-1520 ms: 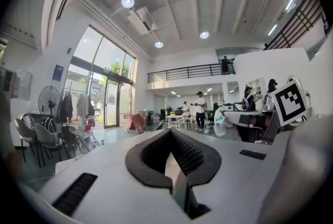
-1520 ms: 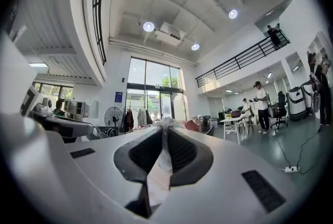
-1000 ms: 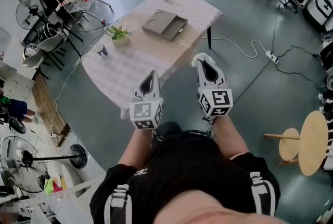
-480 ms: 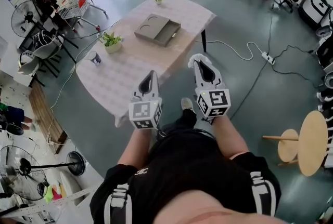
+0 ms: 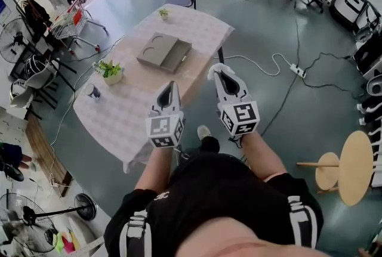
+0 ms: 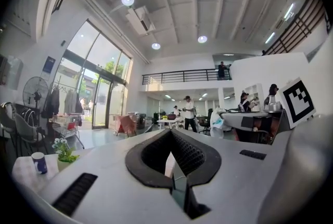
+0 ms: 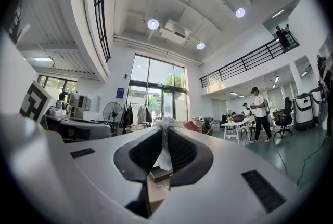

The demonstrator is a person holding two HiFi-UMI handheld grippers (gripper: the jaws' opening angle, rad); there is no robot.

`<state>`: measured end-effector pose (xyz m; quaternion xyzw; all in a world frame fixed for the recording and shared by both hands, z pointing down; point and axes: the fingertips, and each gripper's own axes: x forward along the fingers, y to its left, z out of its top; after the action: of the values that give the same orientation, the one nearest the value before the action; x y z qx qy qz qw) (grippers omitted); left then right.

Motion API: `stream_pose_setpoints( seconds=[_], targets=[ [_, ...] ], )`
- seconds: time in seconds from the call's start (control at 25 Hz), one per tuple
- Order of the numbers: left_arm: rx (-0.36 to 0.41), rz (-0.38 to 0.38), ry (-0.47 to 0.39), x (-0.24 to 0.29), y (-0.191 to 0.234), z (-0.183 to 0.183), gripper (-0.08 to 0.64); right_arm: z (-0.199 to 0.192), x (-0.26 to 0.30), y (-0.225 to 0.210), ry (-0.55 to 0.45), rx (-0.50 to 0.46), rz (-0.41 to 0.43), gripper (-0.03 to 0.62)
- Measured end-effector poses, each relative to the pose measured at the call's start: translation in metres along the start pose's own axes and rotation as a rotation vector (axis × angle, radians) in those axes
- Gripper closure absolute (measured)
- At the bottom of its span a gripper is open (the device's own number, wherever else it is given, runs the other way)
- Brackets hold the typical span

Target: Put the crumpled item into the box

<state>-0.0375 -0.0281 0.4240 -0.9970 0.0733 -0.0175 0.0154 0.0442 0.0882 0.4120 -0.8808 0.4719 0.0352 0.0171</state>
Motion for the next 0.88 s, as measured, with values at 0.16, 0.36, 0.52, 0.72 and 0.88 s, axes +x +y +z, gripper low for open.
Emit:
stream_pose_setpoints(
  seconds=[0.16,0.36,0.52,0.72,0.88],
  targets=[
    [-0.002,-0.013,0.005,0.055,0.002,0.005,0.568,0.003,0.038,-0.041,-0.001,0.001,-0.013,0.563],
    [-0.013,-0.013,0.03,0.125,0.022,0.008,0.568,0.005,0.098,-0.077,0.01,0.003,-0.008,0.563],
    [-0.019,-0.002,0.04,0.178,0.045,0.007,0.568,-0.002,0.153,-0.1,0.024,0.014,0.006,0.563],
    [-0.027,0.038,0.043,0.228,0.081,0.007,0.568,-0.005,0.218,-0.115,0.026,0.018,0.048,0.563],
    [-0.036,0.082,0.044,0.251,0.109,0.002,0.568,-0.008,0.262,-0.115,0.019,0.018,0.094,0.563]
  ],
)
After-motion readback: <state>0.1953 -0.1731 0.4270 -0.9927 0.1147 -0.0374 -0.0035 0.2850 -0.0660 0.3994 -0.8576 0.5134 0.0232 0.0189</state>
